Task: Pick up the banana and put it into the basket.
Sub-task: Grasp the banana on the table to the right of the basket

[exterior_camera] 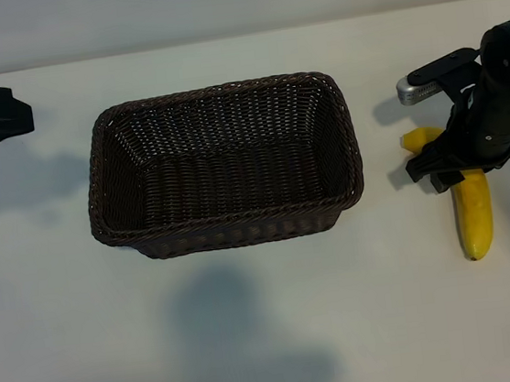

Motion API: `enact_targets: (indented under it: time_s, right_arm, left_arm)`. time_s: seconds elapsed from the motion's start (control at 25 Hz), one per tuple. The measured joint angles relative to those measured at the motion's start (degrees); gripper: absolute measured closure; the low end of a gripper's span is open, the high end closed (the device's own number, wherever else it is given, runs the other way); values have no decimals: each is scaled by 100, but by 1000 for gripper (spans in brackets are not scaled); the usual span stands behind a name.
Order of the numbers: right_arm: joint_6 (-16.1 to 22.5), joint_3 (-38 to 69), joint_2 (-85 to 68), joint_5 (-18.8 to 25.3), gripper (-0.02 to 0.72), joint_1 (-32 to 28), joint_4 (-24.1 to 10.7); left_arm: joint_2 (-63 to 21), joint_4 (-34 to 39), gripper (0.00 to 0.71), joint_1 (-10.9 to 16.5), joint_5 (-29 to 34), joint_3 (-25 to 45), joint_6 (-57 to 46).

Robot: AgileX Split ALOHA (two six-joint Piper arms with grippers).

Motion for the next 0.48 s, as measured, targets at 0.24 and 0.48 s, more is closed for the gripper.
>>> enact_targets:
  time_s: [0.24, 0.48]
  right_arm:
    - [24, 0, 0, -88, 120, 0, 0]
    - [30, 0, 0, -115, 120, 0, 0]
  left_arm:
    - [0, 0, 120, 0, 2, 0, 0]
    - [0, 4, 120, 0, 13, 0, 0]
